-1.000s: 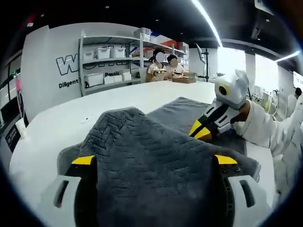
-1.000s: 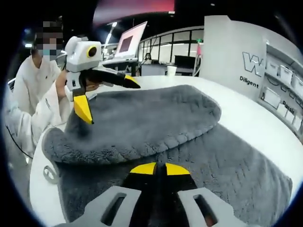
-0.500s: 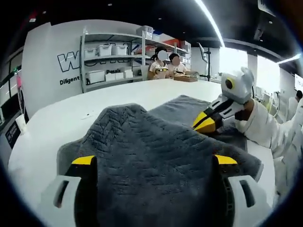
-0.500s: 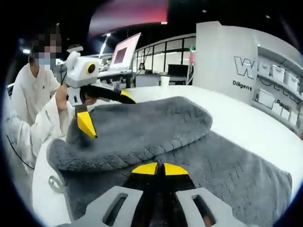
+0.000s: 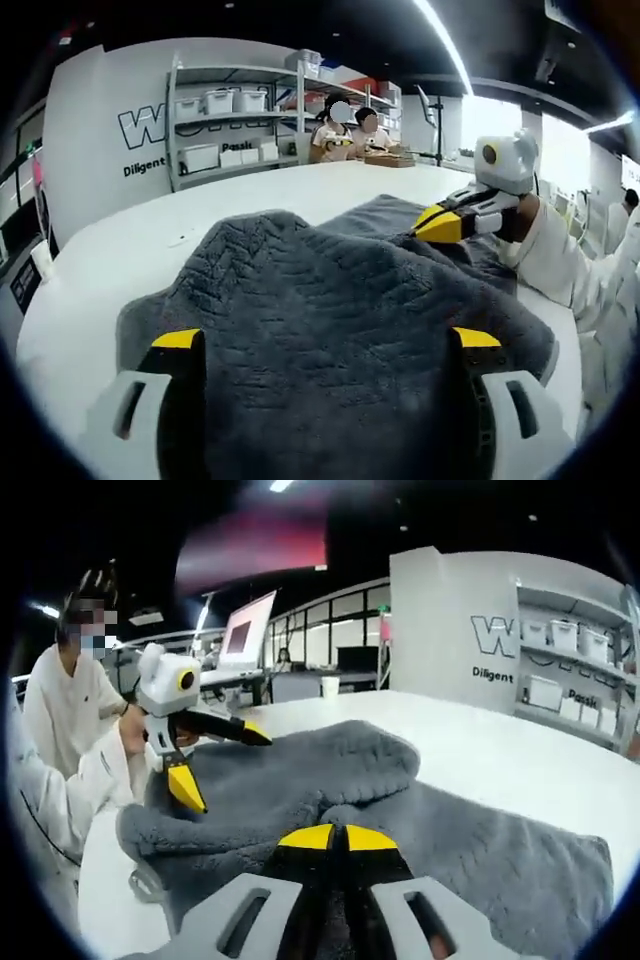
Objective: Open the folded towel by lifting each exposed corner and separating the folded layers until the towel lies flat within the target outline without major curled edges
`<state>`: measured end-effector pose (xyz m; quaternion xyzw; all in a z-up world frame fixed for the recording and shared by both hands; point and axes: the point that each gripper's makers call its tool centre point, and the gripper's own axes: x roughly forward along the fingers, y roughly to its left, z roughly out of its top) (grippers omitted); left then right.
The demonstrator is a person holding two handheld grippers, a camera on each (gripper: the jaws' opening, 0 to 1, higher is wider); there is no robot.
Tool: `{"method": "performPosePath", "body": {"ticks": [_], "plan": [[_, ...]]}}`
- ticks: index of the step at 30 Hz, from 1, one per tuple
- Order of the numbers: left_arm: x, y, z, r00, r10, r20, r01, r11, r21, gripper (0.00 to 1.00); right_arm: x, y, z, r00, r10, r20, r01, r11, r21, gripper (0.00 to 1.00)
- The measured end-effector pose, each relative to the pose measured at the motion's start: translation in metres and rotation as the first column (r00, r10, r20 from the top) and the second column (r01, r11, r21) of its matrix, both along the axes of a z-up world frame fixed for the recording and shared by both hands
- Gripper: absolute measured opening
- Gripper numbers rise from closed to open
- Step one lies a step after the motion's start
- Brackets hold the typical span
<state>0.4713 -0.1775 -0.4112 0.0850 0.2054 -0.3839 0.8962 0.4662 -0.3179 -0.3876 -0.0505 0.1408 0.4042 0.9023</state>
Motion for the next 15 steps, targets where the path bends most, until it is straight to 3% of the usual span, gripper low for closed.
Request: {"method": "performPosePath", "body": {"ticks": [9,12,15], "plan": [[0.001,0.001,-0.002,1.0,0.002,-0.006,-0.002,1.0,0.009,0.98,-0.001,-0.016,0.018,0.999,-0.04,0.033,0.037,0.996,0.084,0.0],[0.001,0.001,-0.002,1.0,0.004,-0.006,-0.004,1.0,0.01,0.98,0.0,-0.022,0.021,0.999,-0.045,0.013,0.044,0.992,0.115,0.0],[0.001,0.001,-0.003,1.0,0.005,-0.007,-0.005,1.0,0.011,0.98,0.001,-0.028,0.023,0.998,-0.057,0.027,0.054,0.993,0.107,0.0]]}}
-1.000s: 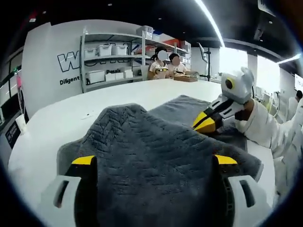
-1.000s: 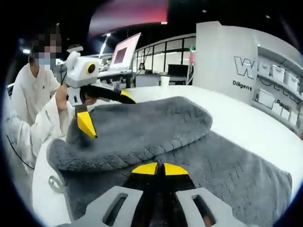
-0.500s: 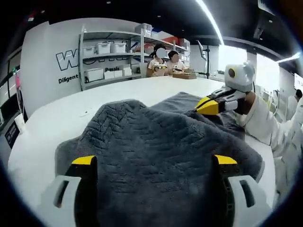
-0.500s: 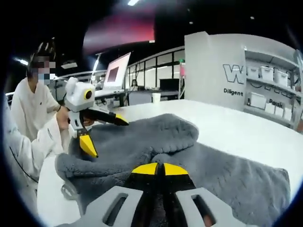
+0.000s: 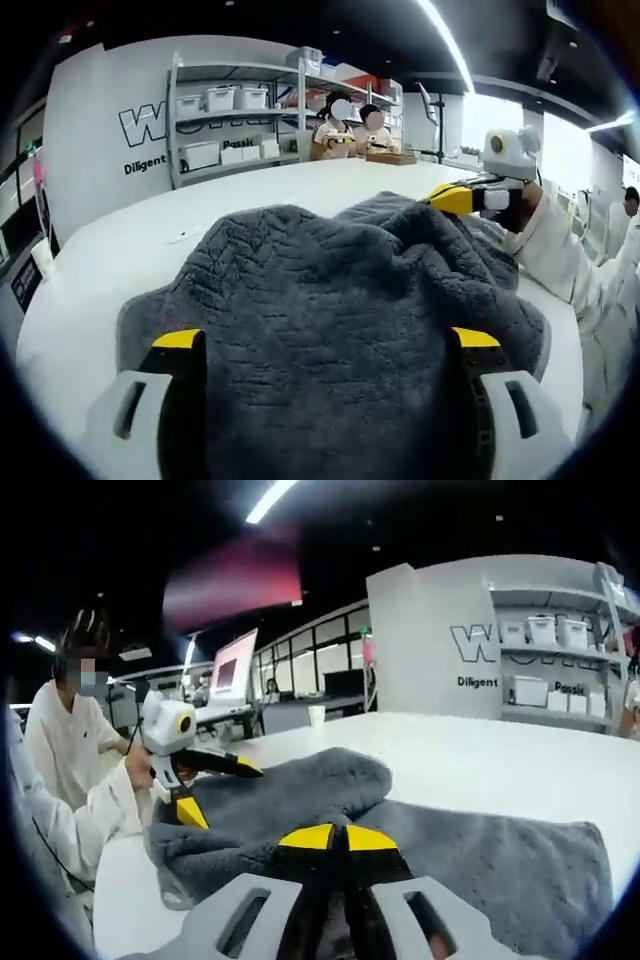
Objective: Open the folded towel by lifting each exposed corner and separating the folded layers until the towel lies flat within the target outline without major curled edges
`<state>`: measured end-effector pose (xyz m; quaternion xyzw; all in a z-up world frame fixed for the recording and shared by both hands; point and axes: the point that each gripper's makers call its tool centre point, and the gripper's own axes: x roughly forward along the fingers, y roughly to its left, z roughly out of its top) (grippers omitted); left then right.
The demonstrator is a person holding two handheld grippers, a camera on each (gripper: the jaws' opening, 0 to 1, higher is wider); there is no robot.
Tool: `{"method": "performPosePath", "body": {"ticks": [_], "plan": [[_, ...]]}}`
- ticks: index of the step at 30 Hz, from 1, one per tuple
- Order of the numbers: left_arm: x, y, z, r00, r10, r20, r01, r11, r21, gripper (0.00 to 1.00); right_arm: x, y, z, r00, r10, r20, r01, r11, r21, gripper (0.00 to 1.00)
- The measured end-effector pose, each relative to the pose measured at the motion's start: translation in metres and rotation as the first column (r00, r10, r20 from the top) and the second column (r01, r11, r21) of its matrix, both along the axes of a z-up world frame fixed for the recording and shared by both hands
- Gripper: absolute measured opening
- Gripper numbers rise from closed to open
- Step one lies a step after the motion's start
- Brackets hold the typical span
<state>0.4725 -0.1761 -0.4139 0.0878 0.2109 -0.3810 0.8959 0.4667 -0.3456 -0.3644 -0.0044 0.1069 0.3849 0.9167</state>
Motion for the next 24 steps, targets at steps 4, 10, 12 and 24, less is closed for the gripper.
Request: {"method": "performPosePath", "body": {"ticks": [4,10,12,24], "plan": [[0.0,0.001,-0.001,1.0,0.001,-0.002,-0.001,1.0,0.002,0.98,-0.004,-0.007,0.003,1.0,-0.011,0.003,0.011,1.0,0.021,0.0],[0.0,0.0,-0.003,1.0,0.0,-0.007,0.0,1.0,0.006,0.98,-0.005,-0.026,0.005,0.999,-0.04,0.0,0.04,0.998,0.039,0.0],[0.0,0.001,-0.003,1.0,0.001,-0.009,-0.001,1.0,0.009,0.98,-0.004,-0.031,0.005,0.999,-0.038,-0.009,0.039,0.999,0.038,0.0],[-0.001,0.0,-0.007,1.0,-0.005,-0.021,0.006,1.0,0.024,0.98,-0.011,-0.044,-0.027,0.992,-0.042,-0.116,0.031,0.995,-0.09,0.0]]}}
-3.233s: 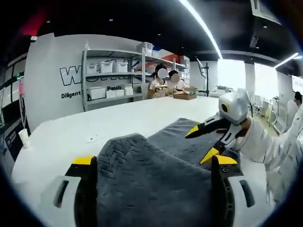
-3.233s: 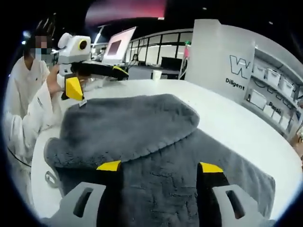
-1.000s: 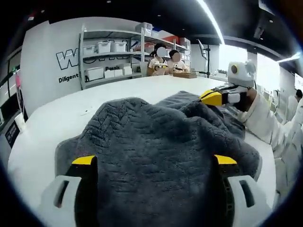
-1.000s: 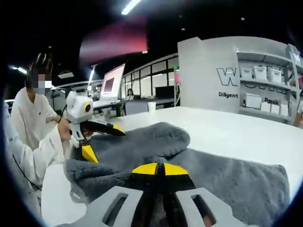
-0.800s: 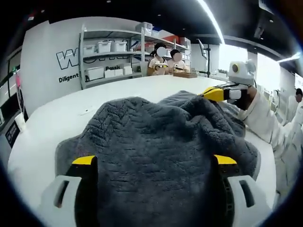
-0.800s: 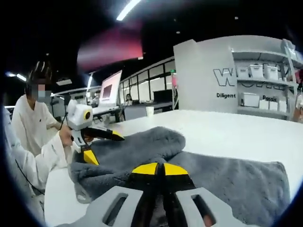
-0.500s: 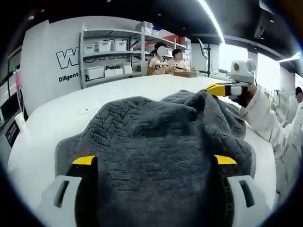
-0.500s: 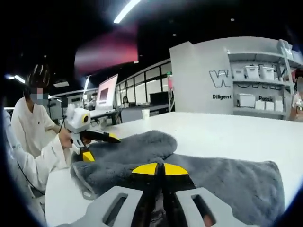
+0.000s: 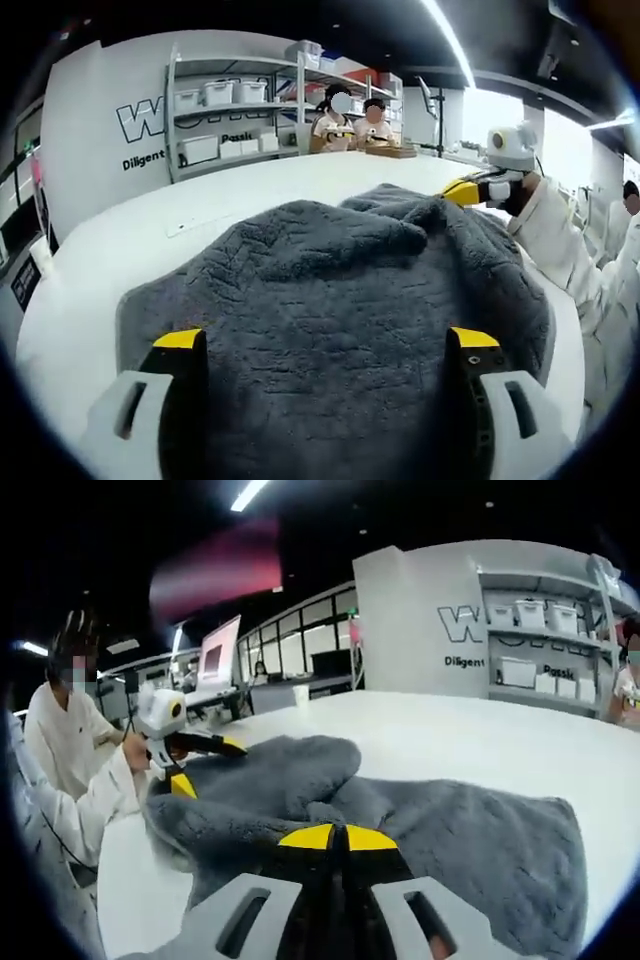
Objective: Open the folded towel by lifting each exposed corner and separating the folded layers until the towel lies flat within the target outline without major curled edges
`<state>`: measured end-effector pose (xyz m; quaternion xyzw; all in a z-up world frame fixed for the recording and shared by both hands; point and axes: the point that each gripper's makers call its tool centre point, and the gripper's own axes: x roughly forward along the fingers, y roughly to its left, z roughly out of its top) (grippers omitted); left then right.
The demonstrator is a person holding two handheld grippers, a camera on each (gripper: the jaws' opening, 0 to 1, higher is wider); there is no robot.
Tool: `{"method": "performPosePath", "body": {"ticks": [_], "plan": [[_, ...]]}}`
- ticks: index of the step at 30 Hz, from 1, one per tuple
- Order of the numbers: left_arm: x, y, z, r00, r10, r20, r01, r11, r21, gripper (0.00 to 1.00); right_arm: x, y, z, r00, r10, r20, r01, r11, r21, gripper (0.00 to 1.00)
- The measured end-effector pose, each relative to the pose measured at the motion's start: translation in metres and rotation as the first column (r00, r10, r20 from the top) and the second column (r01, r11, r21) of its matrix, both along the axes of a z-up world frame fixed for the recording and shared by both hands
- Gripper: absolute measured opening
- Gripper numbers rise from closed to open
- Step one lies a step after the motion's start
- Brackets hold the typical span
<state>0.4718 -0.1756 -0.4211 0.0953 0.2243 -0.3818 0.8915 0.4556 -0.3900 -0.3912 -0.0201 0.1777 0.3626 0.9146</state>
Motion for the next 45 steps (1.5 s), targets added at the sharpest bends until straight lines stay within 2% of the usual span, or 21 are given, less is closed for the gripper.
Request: {"method": "performPosePath", "body": {"ticks": [5,8,13,17,23,29,31,35,37,39,41,43,45], "plan": [[0.0,0.0,-0.001,1.0,-0.001,-0.002,0.001,1.0,0.005,0.97,-0.002,-0.005,-0.013,0.999,-0.006,-0.047,0.004,0.999,-0.044,0.0],[0.0,0.0,-0.001,1.0,-0.002,-0.003,0.002,1.0,0.007,0.97,-0.005,-0.009,-0.027,0.995,-0.012,-0.097,0.004,0.997,-0.083,0.0],[-0.001,0.0,-0.002,1.0,-0.004,-0.006,0.004,1.0,0.009,0.97,-0.005,-0.01,-0.033,0.994,-0.01,-0.108,-0.002,0.993,-0.116,0.0],[-0.001,0.0,-0.002,1.0,-0.001,-0.008,0.001,1.0,0.007,0.97,-0.007,-0.01,-0.045,0.992,0.003,-0.127,-0.027,0.983,-0.184,0.0],[0.0,0.001,-0.001,1.0,0.003,-0.007,-0.003,1.0,0.003,0.97,-0.006,-0.01,-0.046,0.992,0.01,-0.123,-0.034,0.981,-0.193,0.0],[0.002,0.003,0.0,1.0,0.015,-0.005,-0.015,1.0,-0.002,0.96,-0.003,-0.012,-0.04,0.997,0.016,-0.073,-0.032,0.972,-0.232,0.0],[0.002,0.004,0.0,1.0,0.017,-0.007,-0.017,1.0,-0.003,0.96,-0.002,-0.014,-0.039,0.998,0.003,-0.07,-0.019,0.973,-0.231,0.03],[0.002,0.004,0.001,1.0,0.024,-0.009,-0.024,1.0,-0.011,0.96,0.006,-0.031,-0.032,0.995,-0.087,-0.046,0.075,0.971,-0.227,0.26],[0.002,0.004,0.001,1.0,0.026,-0.008,-0.026,1.0,-0.016,0.96,0.009,-0.037,-0.031,0.992,-0.115,-0.049,0.102,0.972,-0.21,0.33],[0.003,0.005,0.002,0.999,0.033,-0.008,-0.033,0.999,-0.02,0.97,0.009,-0.04,-0.03,0.99,-0.13,-0.056,0.117,0.974,-0.192,0.38],[0.004,0.008,0.001,0.999,0.044,-0.012,-0.044,0.999,-0.015,0.99,0.01,-0.042,-0.03,0.989,-0.14,-0.045,0.128,0.972,-0.197,0.47],[0.004,0.01,0.0,0.999,0.052,-0.014,-0.052,0.999,-0.014,0.99,0.012,-0.049,-0.033,0.984,-0.169,-0.058,0.154,0.965,-0.21,0.56],[0.005,0.011,0.001,0.998,0.057,-0.015,-0.057,0.998,-0.022,0.99,0.012,-0.051,-0.033,0.982,-0.179,-0.055,0.163,0.963,-0.214,0.61]]}}
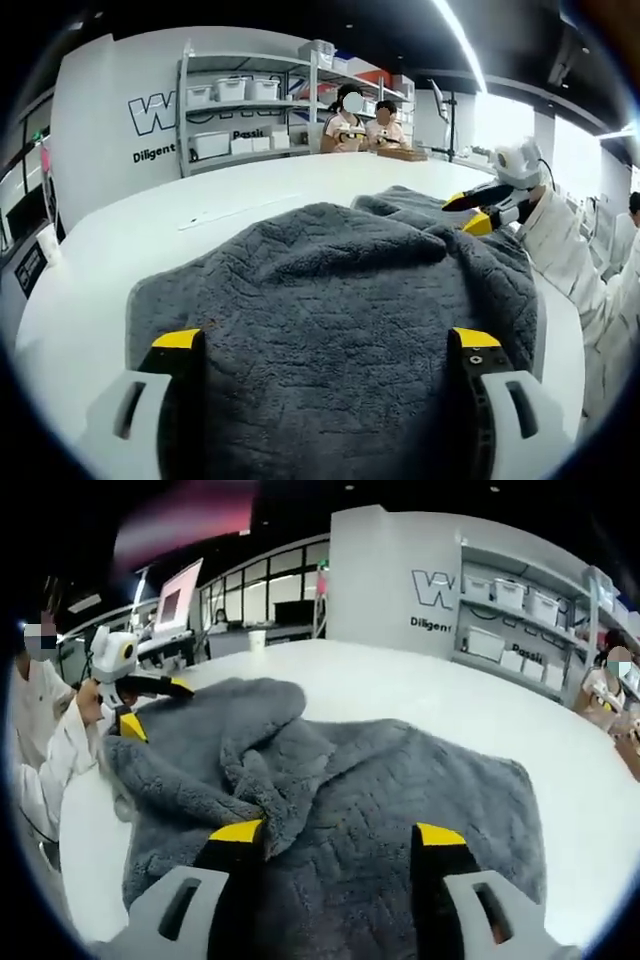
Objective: Open the folded towel by lifting each exposed corner and separating the folded layers until the towel lies flat within the target outline without major curled edges
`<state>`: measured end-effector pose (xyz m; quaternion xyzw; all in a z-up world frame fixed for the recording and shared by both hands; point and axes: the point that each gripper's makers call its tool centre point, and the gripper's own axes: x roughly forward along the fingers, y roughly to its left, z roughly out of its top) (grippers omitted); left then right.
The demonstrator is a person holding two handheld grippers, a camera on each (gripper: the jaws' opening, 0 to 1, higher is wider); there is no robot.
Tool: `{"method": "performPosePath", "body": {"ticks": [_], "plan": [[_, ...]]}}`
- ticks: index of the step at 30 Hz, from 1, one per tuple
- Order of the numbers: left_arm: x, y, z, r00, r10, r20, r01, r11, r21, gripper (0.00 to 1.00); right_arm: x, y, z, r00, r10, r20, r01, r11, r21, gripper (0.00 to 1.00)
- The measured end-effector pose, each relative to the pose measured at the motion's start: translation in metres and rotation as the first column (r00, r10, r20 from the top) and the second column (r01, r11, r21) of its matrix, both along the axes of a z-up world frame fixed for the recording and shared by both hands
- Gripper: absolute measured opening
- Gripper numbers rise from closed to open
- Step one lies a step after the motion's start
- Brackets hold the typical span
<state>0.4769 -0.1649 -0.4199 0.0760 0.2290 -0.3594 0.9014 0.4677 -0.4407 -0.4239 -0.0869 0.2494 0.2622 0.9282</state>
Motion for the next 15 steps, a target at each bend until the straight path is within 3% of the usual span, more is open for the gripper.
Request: {"method": "performPosePath", "body": {"ticks": [7,12,15], "plan": [[0.004,0.007,0.004,1.0,0.031,0.003,-0.031,0.999,-0.03,0.99,0.006,-0.012,0.004,0.998,-0.062,0.018,0.062,0.998,0.025,0.86],[0.011,0.016,0.014,0.996,0.091,0.015,-0.089,0.991,-0.097,0.99,0.009,-0.017,0.006,0.995,-0.093,0.024,0.092,0.995,0.037,0.99],[0.015,0.023,0.017,0.992,0.121,0.023,-0.118,0.988,-0.103,0.99,0.01,-0.016,0.008,0.995,-0.09,0.031,0.088,0.995,0.048,0.99]]}}
